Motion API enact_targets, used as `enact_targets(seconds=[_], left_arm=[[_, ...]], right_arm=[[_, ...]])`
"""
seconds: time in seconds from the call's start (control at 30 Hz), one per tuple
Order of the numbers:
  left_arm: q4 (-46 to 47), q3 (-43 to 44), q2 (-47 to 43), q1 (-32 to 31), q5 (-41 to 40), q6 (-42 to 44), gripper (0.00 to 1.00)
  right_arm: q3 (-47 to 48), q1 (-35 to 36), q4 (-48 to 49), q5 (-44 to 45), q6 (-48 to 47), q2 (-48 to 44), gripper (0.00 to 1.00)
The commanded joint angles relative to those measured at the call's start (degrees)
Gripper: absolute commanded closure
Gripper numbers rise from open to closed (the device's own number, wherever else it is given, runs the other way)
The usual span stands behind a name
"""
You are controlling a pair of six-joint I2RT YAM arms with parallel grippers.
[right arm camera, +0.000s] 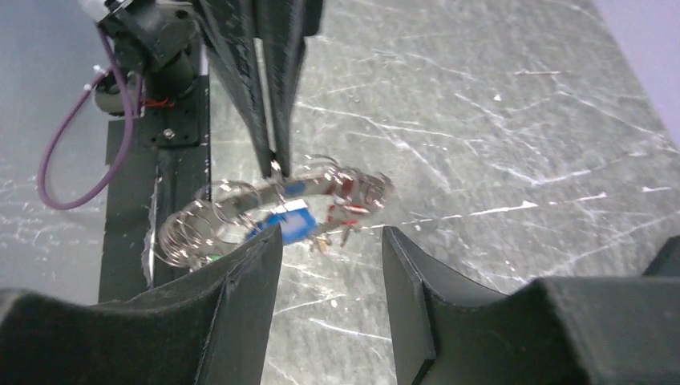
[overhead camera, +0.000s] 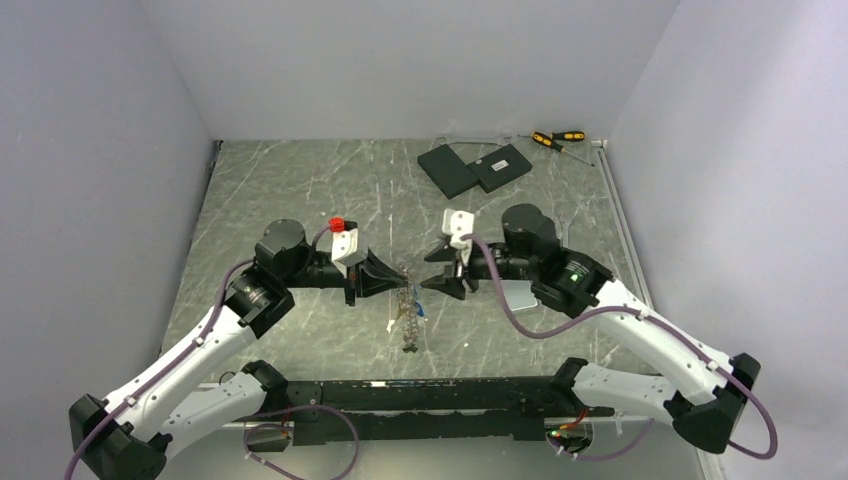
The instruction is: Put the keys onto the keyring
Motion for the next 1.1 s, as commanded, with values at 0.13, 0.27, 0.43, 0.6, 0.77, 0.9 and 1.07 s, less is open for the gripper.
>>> enact_targets(seconds=[0.13,0.27,0.43,0.6,0.77,0.9,1.07], left_arm=[[8.3,-0.2,-3.3,0.8,1.6,-3.7,1.00],[8.0,-0.2,-3.4,0.9,1.5,-3.6,1.00],[8.2,-0.4,-3.8,0.9,1.2,-3.7,1.00],[8.5,-0.5,-3.9,1.0,1.3,-3.9,1.00],[9.0,-0.7,-4.1,1.2,1.2,-4.2,1.00],[9.1,-0.7,-4.1,1.3,1.1,-4.3,1.00],[9.4,-0.8,-4.2,1.5,1.1,-4.5,1.00]], right_arm=[[-3.9,-5.1,13.3,-10.8,6.8,-3.7,0.53],[-3.5,-5.1,14.5,-14.7,7.8,-2.3,0.54],[-3.6,-5.1,15.9,-17.9,8.6,-1.4,0.57],[-4.0,-5.0,17.1,-19.0,9.4,-0.4,0.58],[-4.2,-5.0,18.1,-19.6,9.8,0.3,0.59],[-4.3,-5.0,18.6,-20.1,9.9,1.0,0.60],[-4.4,-5.1,19.4,-20.8,10.3,1.7,0.67]])
